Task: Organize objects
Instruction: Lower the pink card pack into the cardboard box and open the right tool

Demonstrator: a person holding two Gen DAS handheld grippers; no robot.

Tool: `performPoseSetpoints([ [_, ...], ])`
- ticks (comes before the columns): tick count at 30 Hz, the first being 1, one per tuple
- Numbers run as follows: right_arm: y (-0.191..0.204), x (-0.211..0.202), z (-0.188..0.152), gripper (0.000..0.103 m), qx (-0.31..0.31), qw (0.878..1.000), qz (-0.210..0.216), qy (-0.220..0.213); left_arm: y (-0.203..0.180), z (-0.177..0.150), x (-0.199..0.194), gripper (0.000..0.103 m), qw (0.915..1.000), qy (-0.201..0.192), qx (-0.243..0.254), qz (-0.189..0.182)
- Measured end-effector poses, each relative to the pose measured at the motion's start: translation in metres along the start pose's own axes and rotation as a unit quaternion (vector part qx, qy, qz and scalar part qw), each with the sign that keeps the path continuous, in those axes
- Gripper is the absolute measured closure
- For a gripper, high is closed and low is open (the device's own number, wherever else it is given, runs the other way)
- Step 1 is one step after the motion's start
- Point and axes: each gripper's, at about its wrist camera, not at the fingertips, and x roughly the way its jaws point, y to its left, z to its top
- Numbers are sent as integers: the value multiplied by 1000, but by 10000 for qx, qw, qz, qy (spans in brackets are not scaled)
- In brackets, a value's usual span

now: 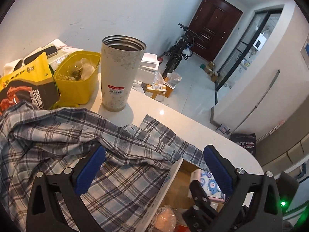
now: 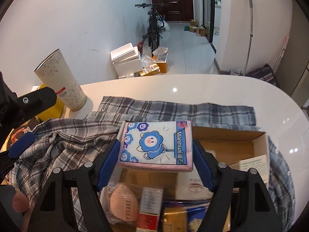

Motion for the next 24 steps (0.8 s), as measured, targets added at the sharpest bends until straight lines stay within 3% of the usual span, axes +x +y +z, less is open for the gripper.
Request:
performPoseSetpoints([
  [5,6,13,-5,30,149,9997,123,147,-3,0,3,0,9996,-115,190,156],
  [11,7,25,-9,29,176,9988,339,300,-5,1,-6,0,9997,-133,200,-38],
  [13,6,27,-9,23,167,9988,324,322,-9,0,-9,0,9994,-195,294,-25],
  [19,-4,14,-7,19,244,9986,418,197,-15,-2,-15,0,9991,-190,362,-142],
  [24,-17,-10,-4,19,189,9994,292,45,-23,-2,-32,0,9976,-416,513,-231],
])
